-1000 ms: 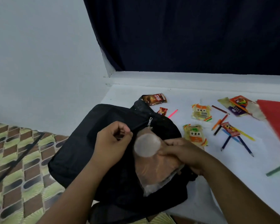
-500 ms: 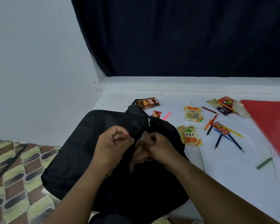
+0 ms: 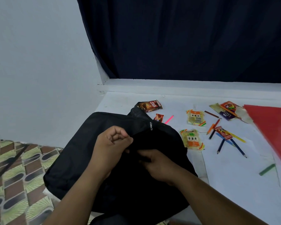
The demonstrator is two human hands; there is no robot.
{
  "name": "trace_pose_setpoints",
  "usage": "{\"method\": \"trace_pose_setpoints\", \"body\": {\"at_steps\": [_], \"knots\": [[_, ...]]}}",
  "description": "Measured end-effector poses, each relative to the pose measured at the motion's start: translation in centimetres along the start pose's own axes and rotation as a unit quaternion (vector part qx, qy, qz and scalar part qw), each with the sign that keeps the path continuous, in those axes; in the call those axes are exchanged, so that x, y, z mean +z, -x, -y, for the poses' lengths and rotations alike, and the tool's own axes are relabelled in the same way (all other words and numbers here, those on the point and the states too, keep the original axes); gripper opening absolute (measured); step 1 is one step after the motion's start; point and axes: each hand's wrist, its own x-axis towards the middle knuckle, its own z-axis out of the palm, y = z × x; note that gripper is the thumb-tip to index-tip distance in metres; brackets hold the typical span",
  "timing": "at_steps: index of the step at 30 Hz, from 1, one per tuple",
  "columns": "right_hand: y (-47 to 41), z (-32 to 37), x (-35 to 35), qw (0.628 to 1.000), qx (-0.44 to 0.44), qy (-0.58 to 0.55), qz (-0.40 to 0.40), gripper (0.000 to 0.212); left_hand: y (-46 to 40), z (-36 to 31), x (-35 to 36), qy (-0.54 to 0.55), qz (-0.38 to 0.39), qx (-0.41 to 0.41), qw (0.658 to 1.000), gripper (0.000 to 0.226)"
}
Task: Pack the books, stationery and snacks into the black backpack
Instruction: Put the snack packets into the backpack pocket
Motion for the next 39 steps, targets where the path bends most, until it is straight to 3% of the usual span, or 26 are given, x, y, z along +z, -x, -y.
{"method": "trace_pose_setpoints", "body": {"at_steps": [4,8,11,13,15,18,20,23,26,28,31,36,39], "knots": [[-0.3,-0.9,-1.7,0.989,-0.018,0.049,-0.136,0.027,0.1,1.2,0.2,-0.114,-0.034,0.036,0.992,0.02],[1.0,-1.0,-4.9,0.968,-0.054,0.048,-0.239,0.027,0.4,2.9,1.0,-0.221,-0.025,0.088,0.971,0.032],[1.0,-1.6,-7.6,0.952,-0.056,0.07,-0.291,0.023,-0.1,4.2,1.5,-0.334,-0.011,0.157,0.929,0.042],[0.4,-2.6,-9.6,0.944,-0.048,0.1,-0.311,0.023,-0.4,4.8,1.9,-0.399,-0.019,0.175,0.9,0.029],[-0.5,-4.2,-11.6,0.938,-0.024,0.15,-0.311,0.026,-0.2,4.9,2.4,-0.438,-0.037,0.131,0.888,0.015],[-1.8,-7.5,-14.5,0.918,0.06,0.274,-0.281,0.044,0.0,5.2,2.9,-0.498,-0.041,0.08,0.863,0.031],[-2.1,-9.3,-16.0,0.893,0.139,0.378,-0.201,0.064,-0.3,5.3,3.2,-0.522,-0.027,0.069,0.85,0.035],[-2.5,-10.1,-17.5,0.859,0.173,0.463,-0.13,0.079,-0.7,5.3,3.5,-0.472,-0.057,0.066,0.877,0.037],[-3.3,-9.7,-18.4,0.84,0.155,0.492,-0.169,0.077,-0.7,5.4,3.4,-0.422,-0.116,0.078,0.896,0.041],[-3.6,-9.9,-18.7,0.868,0.097,0.432,-0.226,0.064,-0.6,5.7,3.5,-0.413,-0.129,0.08,0.898,0.039],[-3.8,-9.6,-18.6,0.927,-0.016,0.255,-0.276,0.056,-0.6,6.0,3.5,-0.426,-0.125,0.068,0.894,0.029],[-2.9,-4.9,-16.6,0.938,-0.128,0.088,-0.308,0.062,-0.3,5.3,3.7,-0.386,-0.169,0.078,0.903,0.011],[-1.6,-1.7,-13.9,0.958,-0.137,-0.003,-0.251,0.069,0.2,4.5,3.7,-0.362,-0.22,0.089,0.901,0.019]]}}
